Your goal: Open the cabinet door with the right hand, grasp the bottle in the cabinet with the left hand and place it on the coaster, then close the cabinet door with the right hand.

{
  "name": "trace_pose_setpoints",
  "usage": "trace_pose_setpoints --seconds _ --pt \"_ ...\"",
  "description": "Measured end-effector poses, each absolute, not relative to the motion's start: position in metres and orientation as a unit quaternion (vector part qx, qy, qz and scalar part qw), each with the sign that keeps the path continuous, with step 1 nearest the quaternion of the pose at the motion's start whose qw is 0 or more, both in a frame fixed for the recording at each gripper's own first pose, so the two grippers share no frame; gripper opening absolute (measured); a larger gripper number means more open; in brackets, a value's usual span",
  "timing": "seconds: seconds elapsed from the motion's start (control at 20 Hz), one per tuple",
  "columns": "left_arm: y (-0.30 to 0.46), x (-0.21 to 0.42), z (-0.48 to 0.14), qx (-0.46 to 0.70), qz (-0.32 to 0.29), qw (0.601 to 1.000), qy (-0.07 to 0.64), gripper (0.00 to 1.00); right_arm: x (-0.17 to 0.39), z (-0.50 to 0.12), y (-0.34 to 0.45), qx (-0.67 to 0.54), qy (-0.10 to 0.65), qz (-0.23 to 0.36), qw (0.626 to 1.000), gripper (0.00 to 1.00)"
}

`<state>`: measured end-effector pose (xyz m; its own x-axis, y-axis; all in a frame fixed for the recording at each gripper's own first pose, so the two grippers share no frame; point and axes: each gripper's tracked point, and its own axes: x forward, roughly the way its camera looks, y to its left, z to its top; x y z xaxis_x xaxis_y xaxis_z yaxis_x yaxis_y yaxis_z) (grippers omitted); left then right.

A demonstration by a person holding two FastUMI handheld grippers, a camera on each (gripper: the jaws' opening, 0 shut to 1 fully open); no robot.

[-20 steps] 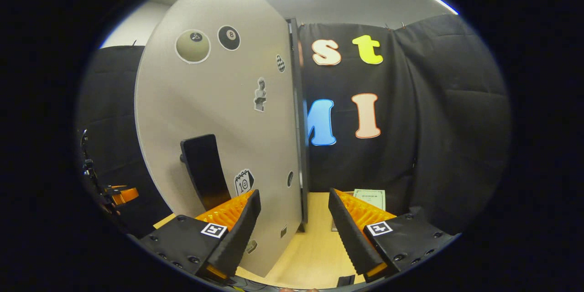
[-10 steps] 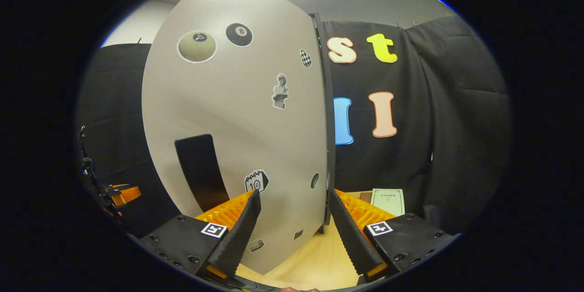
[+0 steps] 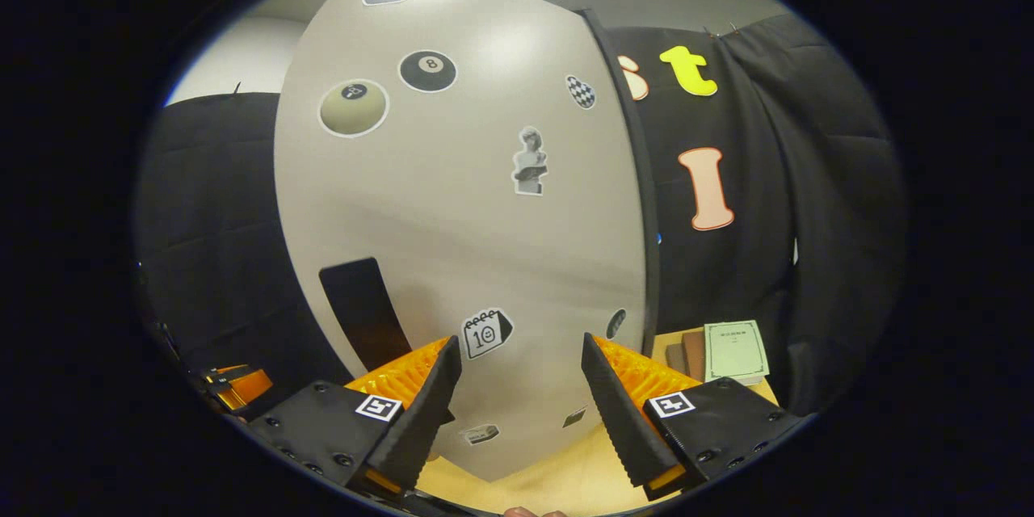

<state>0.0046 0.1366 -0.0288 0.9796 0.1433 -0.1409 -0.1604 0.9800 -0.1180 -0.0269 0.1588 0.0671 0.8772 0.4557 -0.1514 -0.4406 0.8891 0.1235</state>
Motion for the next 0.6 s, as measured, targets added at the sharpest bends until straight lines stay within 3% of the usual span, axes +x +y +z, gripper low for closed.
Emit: trace_pose_setpoints --seconds 0.05,0.1,0.2,0.4,0.45,0.6 --pt "0.137 0.004 -0.031 -0.066 0.078 0.993 0.065 0.85 -0.026 0.069 0.171 0.040 0.085 0.243 0.966 0.88" --pt "0.136 0.004 -0.032 -0.069 0.076 0.993 0.066 0.85 -0.027 0.071 0.183 0.036 0.078 0.256 0.963 0.95" --pt "0.137 0.001 -0.033 -0.072 0.079 0.992 0.066 0.87 -0.027 0.070 0.191 0.014 0.065 0.255 0.965 0.97" --pt "0.138 -0.003 -0.028 -0.052 0.093 0.993 0.058 0.87 -0.011 0.055 0.167 -0.026 0.057 0.199 0.978 0.95" --pt "0.137 -0.005 -0.022 -0.046 0.098 0.993 0.049 0.86 -0.006 0.055 0.159 -0.026 0.056 0.190 0.980 0.99" --pt "0.120 -0.003 0.004 -0.035 0.103 0.994 0.027 0.87 0.015 0.067 0.129 -0.018 0.024 0.164 0.986 0.99"
